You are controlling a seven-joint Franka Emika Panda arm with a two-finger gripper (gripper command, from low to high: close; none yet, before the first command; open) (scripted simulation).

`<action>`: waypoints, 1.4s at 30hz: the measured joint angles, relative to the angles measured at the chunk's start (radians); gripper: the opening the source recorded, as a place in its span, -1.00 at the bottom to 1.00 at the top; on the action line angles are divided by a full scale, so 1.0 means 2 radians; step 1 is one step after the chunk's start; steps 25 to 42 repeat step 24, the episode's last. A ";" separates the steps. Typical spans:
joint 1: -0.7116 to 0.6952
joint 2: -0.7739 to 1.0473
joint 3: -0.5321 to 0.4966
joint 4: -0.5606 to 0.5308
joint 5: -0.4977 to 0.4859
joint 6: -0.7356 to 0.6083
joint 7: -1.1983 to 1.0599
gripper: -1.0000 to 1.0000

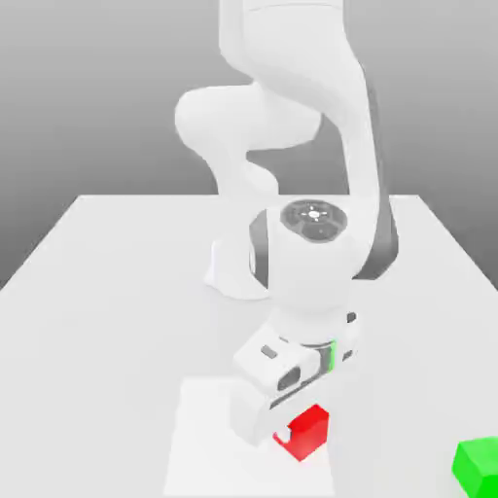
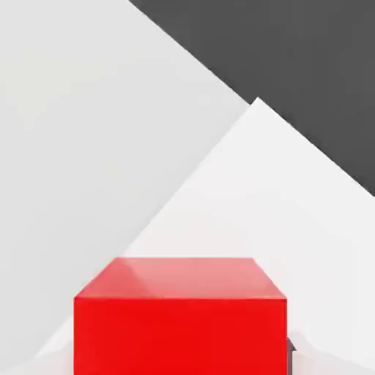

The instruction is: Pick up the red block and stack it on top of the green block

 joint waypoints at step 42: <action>0.101 0.072 0.084 0.206 -0.072 -0.137 -0.076 1.00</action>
